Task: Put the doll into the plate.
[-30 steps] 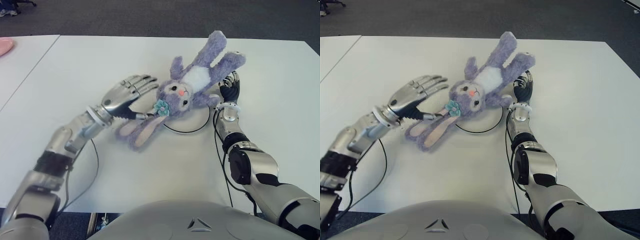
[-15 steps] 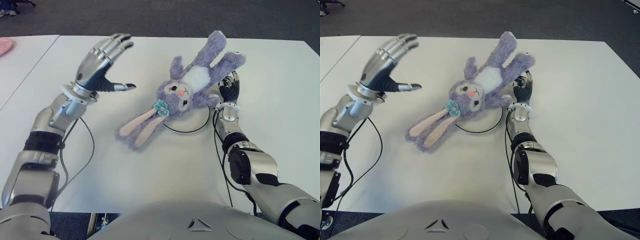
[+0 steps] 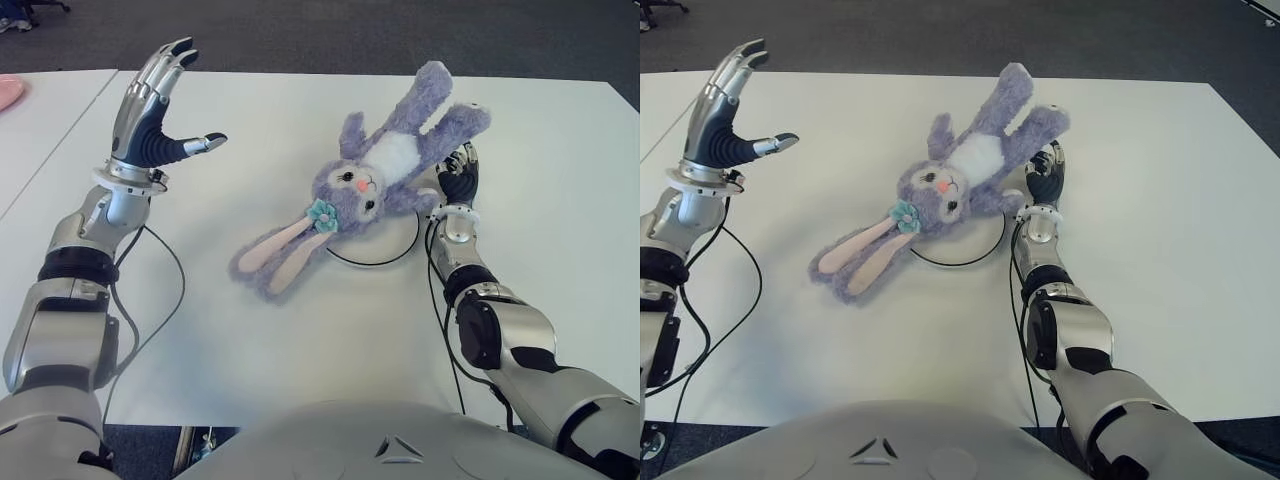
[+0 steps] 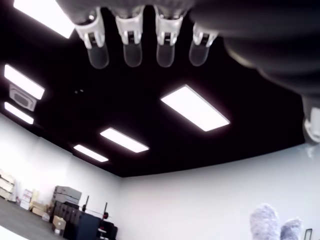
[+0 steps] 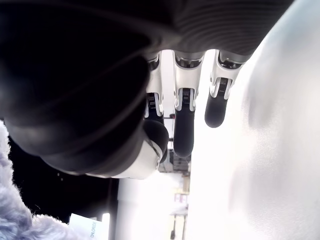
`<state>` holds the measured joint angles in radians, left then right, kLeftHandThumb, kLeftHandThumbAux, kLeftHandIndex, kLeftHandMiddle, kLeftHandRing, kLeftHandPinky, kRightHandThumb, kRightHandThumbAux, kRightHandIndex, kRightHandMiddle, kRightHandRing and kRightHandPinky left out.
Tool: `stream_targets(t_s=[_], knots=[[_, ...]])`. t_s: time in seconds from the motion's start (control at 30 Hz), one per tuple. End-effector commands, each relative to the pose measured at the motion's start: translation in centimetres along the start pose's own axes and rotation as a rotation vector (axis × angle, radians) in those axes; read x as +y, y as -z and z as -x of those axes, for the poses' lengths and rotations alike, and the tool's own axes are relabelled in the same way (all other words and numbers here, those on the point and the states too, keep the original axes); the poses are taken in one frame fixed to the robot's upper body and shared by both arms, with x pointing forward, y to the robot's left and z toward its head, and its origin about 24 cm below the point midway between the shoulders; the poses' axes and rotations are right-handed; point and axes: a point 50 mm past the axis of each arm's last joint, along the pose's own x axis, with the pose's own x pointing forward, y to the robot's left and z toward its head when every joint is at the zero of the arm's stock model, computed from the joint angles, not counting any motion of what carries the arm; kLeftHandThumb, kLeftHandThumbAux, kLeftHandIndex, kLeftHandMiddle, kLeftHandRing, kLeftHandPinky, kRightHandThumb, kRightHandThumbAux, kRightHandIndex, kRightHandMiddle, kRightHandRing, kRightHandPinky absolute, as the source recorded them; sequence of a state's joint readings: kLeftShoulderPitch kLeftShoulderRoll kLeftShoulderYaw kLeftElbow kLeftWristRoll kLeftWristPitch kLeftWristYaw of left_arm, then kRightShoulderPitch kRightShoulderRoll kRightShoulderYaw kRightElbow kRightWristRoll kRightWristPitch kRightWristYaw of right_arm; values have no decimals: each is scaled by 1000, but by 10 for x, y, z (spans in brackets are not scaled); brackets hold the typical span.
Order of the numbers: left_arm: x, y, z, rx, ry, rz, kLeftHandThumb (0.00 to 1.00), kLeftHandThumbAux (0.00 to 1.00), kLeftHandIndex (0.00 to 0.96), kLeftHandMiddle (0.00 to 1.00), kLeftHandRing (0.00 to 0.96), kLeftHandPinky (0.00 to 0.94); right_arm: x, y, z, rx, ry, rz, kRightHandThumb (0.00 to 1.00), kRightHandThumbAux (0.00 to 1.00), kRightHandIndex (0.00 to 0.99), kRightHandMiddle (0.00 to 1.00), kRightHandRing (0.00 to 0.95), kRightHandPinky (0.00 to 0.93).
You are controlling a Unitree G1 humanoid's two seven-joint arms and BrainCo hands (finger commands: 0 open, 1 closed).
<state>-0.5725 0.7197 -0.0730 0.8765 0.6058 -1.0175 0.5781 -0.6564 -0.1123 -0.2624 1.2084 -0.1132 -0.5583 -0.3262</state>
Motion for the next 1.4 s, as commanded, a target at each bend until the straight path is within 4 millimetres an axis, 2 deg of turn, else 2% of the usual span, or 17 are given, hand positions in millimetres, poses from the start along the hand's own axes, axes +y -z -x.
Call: stream_targets(t_s=[0.03,0.2,0.27,0.33,0.37,0.4,0.47,0.53,0.67,0.73,0.8,1.13,1.4], knots=[[9,9,9,33,-15,22,98,318,0,0,0,0,-7,105,86,486,-18,77,773,923,106,327,275,177],[23,26,40,162,-2,89,88,318,0,0,0,0,-6,105,86,487,-20,81,756,927,104,330,276,160],[18,38,65,314,32,127,73,319,0,0,0,0,-6,105,86,487,-21,85,751,927,103,332,275,154],[0,22,9,209,-9,184,57,318,0,0,0,0,-6,105,86,486,-21,95,749,927,102,331,274,154],[-10,11,-10,160,-29,208,52,318,0,0,0,0,-5,104,85,486,-21,97,748,927,102,330,273,155],[-16,4,-20,136,-39,224,38,318,0,0,0,0,-5,104,85,486,-21,98,745,927,101,330,273,157],[-40,1,-18,181,-17,264,18,318,0,0,0,0,-5,104,85,487,-20,96,739,926,100,332,275,161],[-53,2,-11,236,10,290,9,317,0,0,0,0,-5,104,85,488,-19,93,735,926,99,334,276,164],[-71,10,13,373,78,353,1,311,0,0,0,0,-5,104,85,489,-14,77,731,927,99,335,278,160],[-90,11,31,498,125,417,0,317,0,0,0,0,-5,104,85,489,-11,70,732,927,99,335,277,158],[-106,12,40,617,162,509,0,331,0,0,0,0,-5,104,85,489,-10,69,736,926,101,335,276,157],[-139,5,50,821,216,702,0,409,0,0,0,0,-6,104,85,488,-13,86,745,925,106,333,273,169],[-151,3,55,927,212,814,0,418,0,0,0,0,-7,104,85,488,-12,79,744,926,110,333,285,202]])
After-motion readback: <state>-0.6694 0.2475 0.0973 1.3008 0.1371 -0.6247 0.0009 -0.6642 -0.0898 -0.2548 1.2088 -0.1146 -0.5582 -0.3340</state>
